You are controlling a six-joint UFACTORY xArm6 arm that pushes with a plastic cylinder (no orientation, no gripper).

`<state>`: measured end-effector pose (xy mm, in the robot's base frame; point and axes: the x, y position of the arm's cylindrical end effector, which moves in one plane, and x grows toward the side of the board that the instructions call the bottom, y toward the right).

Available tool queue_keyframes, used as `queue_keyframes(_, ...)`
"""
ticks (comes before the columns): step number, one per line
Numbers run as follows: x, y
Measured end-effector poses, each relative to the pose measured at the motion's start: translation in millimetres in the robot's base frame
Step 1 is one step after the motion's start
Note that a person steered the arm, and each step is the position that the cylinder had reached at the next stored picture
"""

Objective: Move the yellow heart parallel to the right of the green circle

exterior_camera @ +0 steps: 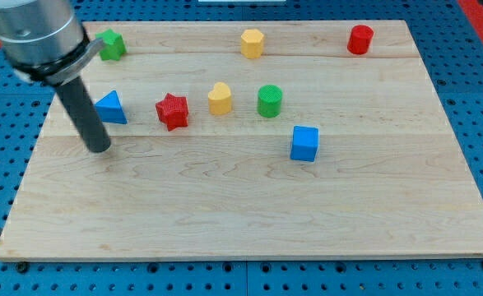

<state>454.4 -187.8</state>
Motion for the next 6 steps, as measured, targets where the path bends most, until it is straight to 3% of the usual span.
queue_keyframes(3,-41,4)
queue_keyframes(4,-54,45)
queue_keyframes(5,-87,25)
queue_keyframes(6,-82,3)
